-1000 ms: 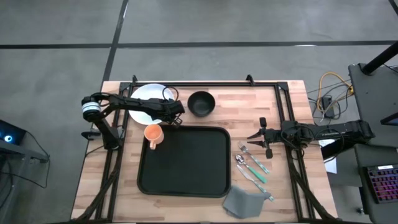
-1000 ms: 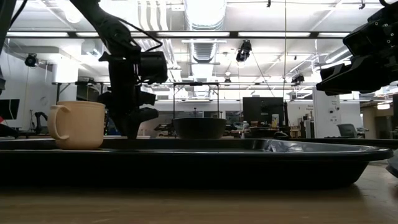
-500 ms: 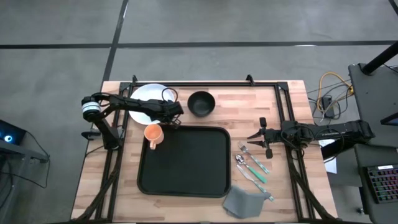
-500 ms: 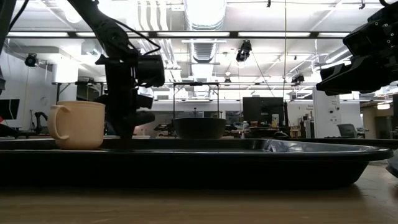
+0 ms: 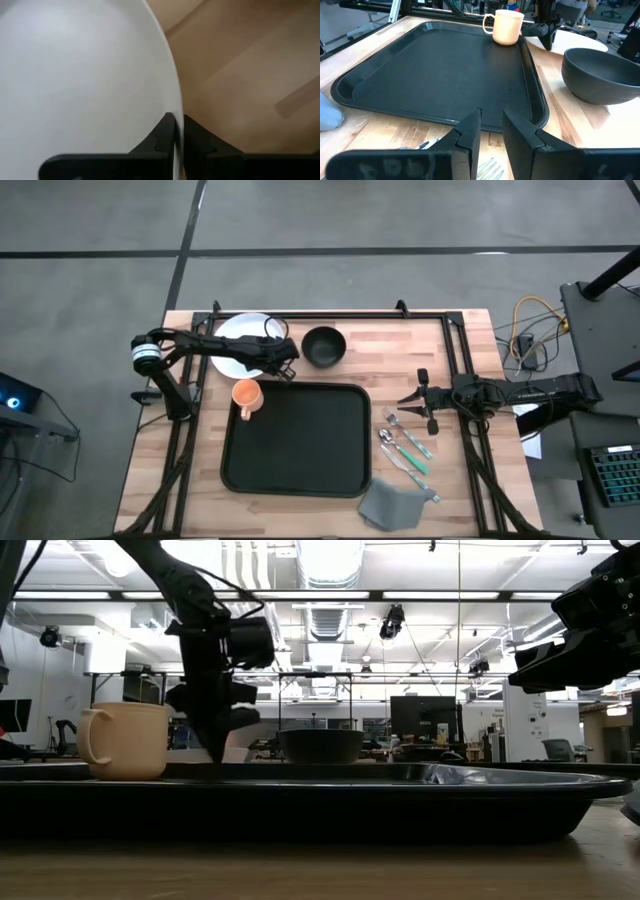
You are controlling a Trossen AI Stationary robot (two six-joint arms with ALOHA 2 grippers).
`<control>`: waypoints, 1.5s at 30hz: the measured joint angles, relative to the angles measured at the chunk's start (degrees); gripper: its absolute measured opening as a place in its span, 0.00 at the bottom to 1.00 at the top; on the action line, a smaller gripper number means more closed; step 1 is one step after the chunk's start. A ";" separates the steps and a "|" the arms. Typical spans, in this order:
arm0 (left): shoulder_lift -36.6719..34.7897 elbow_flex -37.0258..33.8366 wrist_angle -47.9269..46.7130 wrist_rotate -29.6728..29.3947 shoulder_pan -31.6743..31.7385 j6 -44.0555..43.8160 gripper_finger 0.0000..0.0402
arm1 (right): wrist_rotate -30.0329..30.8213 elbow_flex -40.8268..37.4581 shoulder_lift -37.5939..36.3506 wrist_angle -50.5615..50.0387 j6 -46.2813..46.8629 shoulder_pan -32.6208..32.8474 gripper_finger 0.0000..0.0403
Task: Set up tray
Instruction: Put the white plate on the black serving tray
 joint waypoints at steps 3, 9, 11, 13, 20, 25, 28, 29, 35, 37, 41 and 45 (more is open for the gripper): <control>0.00 1.73 -0.44 0.01 0.00 1.24 0.00 | 0.00 0.00 -0.01 0.00 0.00 -0.01 0.17; 0.00 6.29 -2.89 -1.46 -0.13 3.93 0.00 | -0.02 0.00 0.01 0.00 0.00 0.00 0.17; -0.02 8.06 -4.00 -2.27 -0.13 4.85 0.00 | 0.00 0.00 0.00 0.00 0.00 -0.02 0.17; -0.02 9.95 -5.52 -2.71 -0.13 5.83 0.00 | -0.01 0.00 -0.01 0.00 0.00 -0.01 0.17; -0.02 16.93 -10.39 -4.76 -0.92 9.23 0.00 | 0.00 0.00 -0.01 0.00 0.00 -0.02 0.17; -0.02 21.97 -15.89 -7.91 -2.17 9.92 0.00 | 0.00 0.00 -0.01 0.00 0.00 -0.02 0.17; -0.05 24.67 -17.90 -8.88 -3.66 10.02 0.00 | 0.00 0.00 0.01 0.00 0.00 0.00 0.17; -0.07 25.27 -17.95 -8.91 -4.30 10.34 0.00 | 0.00 0.00 0.01 0.00 0.00 -0.02 0.17; -0.07 28.96 -18.22 -8.87 -9.51 12.87 0.00 | 0.00 0.00 -0.01 0.00 0.00 -0.02 0.17; -0.05 29.97 -18.67 -8.88 -11.59 13.41 0.00 | 0.00 0.00 -0.01 0.00 0.00 -0.02 0.17; -0.07 31.53 -19.33 -8.86 -16.26 14.83 0.00 | 0.00 0.00 -0.01 0.00 0.00 -0.02 0.17; -0.06 31.94 -20.22 -8.85 -21.13 16.68 0.00 | -0.01 0.00 0.00 0.00 0.00 -0.02 0.17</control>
